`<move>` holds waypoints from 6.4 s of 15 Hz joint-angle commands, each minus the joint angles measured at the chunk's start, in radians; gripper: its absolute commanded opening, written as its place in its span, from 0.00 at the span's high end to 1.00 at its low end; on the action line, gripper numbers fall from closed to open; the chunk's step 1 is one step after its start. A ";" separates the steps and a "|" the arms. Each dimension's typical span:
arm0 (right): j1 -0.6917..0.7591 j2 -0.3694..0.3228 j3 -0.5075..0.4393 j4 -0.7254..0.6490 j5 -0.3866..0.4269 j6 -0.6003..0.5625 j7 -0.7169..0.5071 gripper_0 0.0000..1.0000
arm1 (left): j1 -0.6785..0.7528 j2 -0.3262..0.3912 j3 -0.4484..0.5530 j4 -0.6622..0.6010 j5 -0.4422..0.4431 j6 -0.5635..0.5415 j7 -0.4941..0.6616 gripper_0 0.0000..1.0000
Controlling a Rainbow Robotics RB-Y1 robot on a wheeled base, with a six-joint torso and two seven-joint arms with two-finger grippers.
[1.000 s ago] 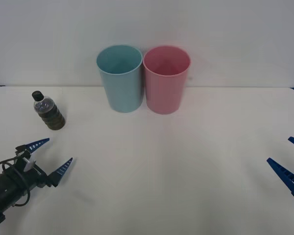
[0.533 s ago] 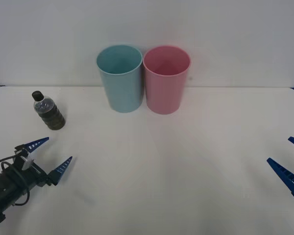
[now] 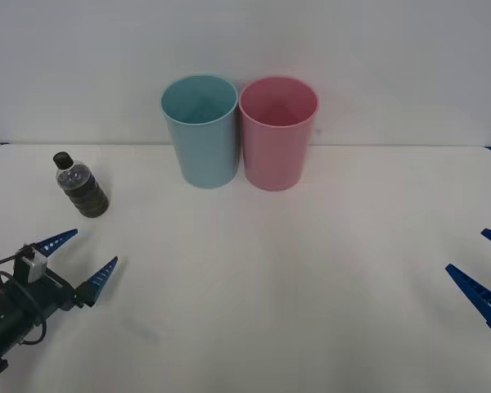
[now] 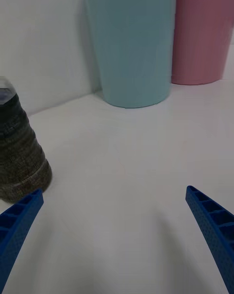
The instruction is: Grasp the object on the table and drop it into the matching bin: aluminum can to the light blue bin, PET bottle to the pink bin.
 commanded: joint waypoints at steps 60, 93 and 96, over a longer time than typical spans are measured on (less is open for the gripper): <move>0.000 0.000 0.000 0.000 0.000 0.000 0.000 0.00 | -0.400 0.014 -0.135 0.339 0.214 0.583 0.130 1.00; 0.000 0.000 0.000 0.000 0.000 0.000 0.000 0.00 | -0.300 0.110 -0.325 -0.577 -0.176 0.543 0.935 1.00; 0.000 0.000 0.000 0.000 0.000 0.000 0.000 0.00 | -0.406 0.110 -0.423 -0.511 -0.182 0.549 0.955 1.00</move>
